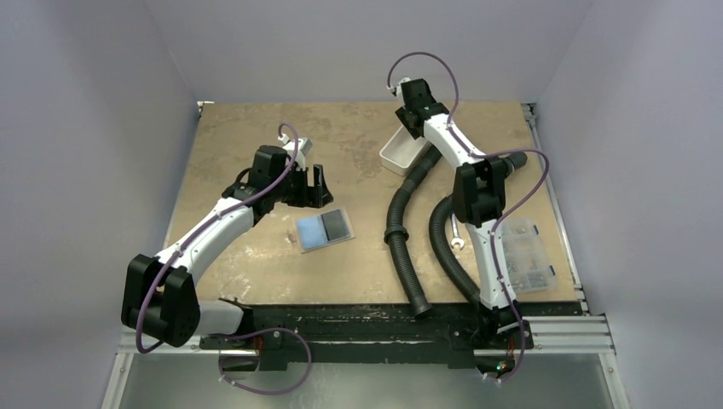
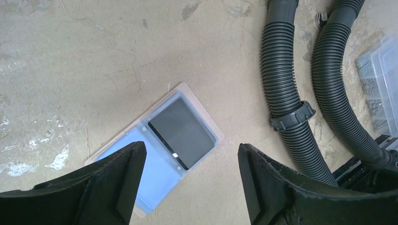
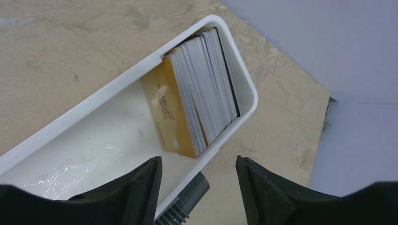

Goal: Put the credit cards into the card holder
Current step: Pick up the credit card from the storage box.

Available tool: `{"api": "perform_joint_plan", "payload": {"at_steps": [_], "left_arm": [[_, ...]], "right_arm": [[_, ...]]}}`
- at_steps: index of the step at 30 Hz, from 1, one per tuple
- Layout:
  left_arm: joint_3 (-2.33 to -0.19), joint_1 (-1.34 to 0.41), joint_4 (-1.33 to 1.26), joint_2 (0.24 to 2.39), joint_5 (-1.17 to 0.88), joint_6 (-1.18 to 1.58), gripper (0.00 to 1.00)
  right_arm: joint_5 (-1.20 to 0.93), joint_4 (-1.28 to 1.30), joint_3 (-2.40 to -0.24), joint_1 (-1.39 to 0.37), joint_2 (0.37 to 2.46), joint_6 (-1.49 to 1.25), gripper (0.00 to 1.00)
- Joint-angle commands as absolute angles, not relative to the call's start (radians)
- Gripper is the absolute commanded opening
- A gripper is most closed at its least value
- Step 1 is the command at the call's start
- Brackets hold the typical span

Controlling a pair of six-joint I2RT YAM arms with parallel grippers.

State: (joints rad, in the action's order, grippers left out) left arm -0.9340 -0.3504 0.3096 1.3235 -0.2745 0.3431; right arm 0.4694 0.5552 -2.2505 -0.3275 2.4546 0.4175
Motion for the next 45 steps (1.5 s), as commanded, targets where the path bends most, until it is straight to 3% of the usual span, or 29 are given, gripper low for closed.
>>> {"api": "perform_joint_plan", "payload": {"at_steps": [1, 14, 19, 22, 29, 45], "left_arm": [[-0.928, -0.355, 0.278, 1.311, -0.278, 0.313, 0.77], [-0.932, -0.355, 0.284, 1.328, -0.279, 0.307, 0.77], [-0.930, -0.356, 0.284, 1.331, -0.279, 0.305, 0.77], [-0.930, -0.354, 0.284, 1.330, -0.279, 0.304, 0.77], [-0.929, -0.354, 0.285, 1.328, -0.281, 0.301, 0.77], [-0.923, -0.354, 0.282, 1.321, -0.291, 0.298, 0.77]], "right_arm": [[0.522, 0.488, -2.333, -0.329, 2.479, 0.466, 0.67], [0.558, 0.431, -2.434, -0.325, 2.582, 0.503, 0.65], [0.574, 0.417, -2.436, -0.323, 2.591, 0.506, 0.59], [0.581, 0.411, -2.438, -0.322, 2.591, 0.509, 0.54], [0.589, 0.416, -2.453, -0.319, 2.588, 0.508, 0.32], [0.598, 0.425, -2.425, -0.320, 2.506, 0.517, 0.17]]}}
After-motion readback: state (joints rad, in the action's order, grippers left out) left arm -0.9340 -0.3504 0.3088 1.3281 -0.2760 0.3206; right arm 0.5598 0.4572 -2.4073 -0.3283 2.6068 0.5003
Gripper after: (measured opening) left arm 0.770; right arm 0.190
